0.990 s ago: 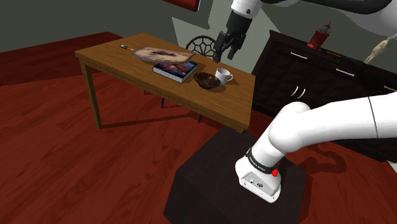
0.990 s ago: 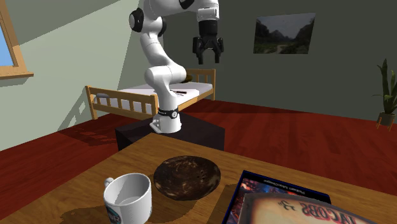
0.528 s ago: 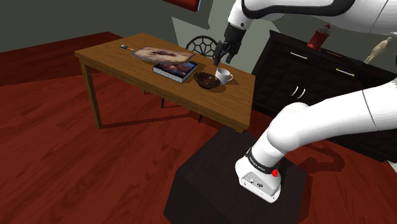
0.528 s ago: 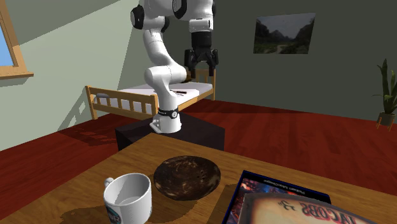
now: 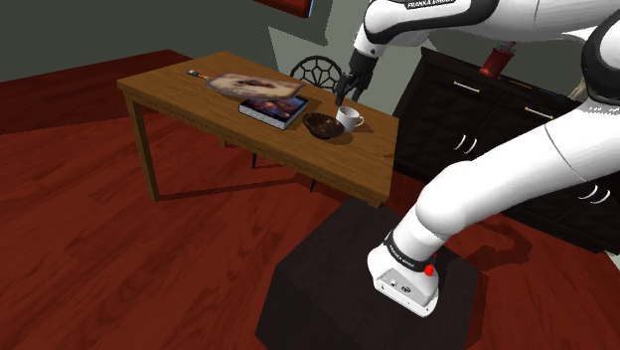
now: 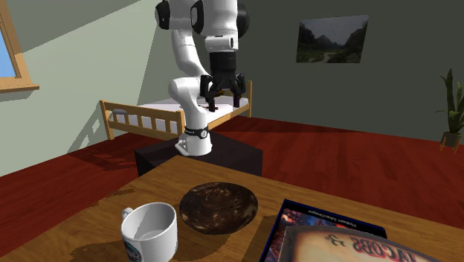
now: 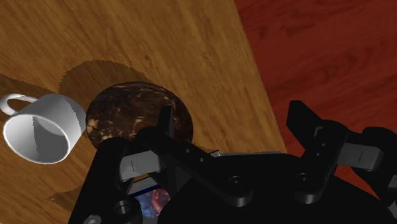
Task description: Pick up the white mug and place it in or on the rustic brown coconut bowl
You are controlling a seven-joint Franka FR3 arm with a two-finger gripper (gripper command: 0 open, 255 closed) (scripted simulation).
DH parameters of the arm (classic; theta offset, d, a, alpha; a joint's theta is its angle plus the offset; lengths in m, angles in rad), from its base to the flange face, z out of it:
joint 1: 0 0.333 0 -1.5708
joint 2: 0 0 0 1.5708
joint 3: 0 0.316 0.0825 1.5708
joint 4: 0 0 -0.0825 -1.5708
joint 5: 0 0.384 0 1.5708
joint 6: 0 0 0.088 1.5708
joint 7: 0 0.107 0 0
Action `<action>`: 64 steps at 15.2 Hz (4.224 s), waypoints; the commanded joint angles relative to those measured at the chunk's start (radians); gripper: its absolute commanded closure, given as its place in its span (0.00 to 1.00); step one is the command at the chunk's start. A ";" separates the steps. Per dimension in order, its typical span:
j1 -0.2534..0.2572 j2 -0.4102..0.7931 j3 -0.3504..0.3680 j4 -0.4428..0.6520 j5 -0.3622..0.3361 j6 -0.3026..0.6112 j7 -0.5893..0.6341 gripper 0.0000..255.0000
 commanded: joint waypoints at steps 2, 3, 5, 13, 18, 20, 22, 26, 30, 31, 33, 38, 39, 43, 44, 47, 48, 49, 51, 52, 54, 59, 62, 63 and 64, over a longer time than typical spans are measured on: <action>-0.010 0.090 -0.045 0.032 0.000 0.060 -0.058 0.00; -0.013 0.122 -0.060 0.046 0.003 0.078 -0.079 0.00; -0.018 0.188 -0.090 0.080 0.014 0.111 -0.122 0.00; -0.056 0.476 -0.177 0.261 0.122 0.205 -0.315 0.00; -0.114 0.669 -0.191 0.417 0.219 0.225 -0.434 0.00; -0.144 0.746 -0.187 0.489 0.254 0.223 -0.474 0.00; -0.179 0.824 -0.180 0.568 0.286 0.217 -0.510 0.00; -0.188 0.853 -0.172 0.565 0.301 0.247 -0.520 0.00; -0.197 0.891 -0.160 0.556 0.321 0.292 -0.532 0.00; -0.197 0.891 -0.160 0.556 0.321 0.292 -0.532 0.00; -0.197 0.891 -0.160 0.556 0.321 0.292 -0.532 0.00; -0.197 0.891 -0.160 0.556 0.321 0.291 -0.532 0.00; -0.197 0.891 -0.160 0.556 0.321 0.291 -0.532 1.00; -0.197 0.891 -0.160 0.556 0.321 0.291 -0.532 1.00; -0.197 0.891 -0.160 0.556 0.321 0.291 -0.532 1.00; -0.197 0.891 -0.160 0.556 0.321 0.292 -0.532 1.00; -0.197 0.891 -0.160 0.556 0.321 0.292 -0.532 1.00; -0.195 0.883 -0.163 0.559 0.316 0.281 -0.530 1.00; -0.192 0.869 -0.167 0.566 0.308 0.261 -0.525 1.00; -0.191 0.862 -0.170 0.570 0.304 0.250 -0.522 1.00; -0.188 0.848 -0.174 0.579 0.297 0.229 -0.518 1.00; -0.182 0.816 -0.183 0.604 0.279 0.174 -0.507 1.00; -0.179 0.798 -0.188 0.621 0.269 0.141 -0.501 1.00; -0.178 0.793 -0.189 0.628 0.266 0.130 -0.499 1.00; -0.177 0.788 -0.191 0.634 0.263 0.118 -0.497 1.00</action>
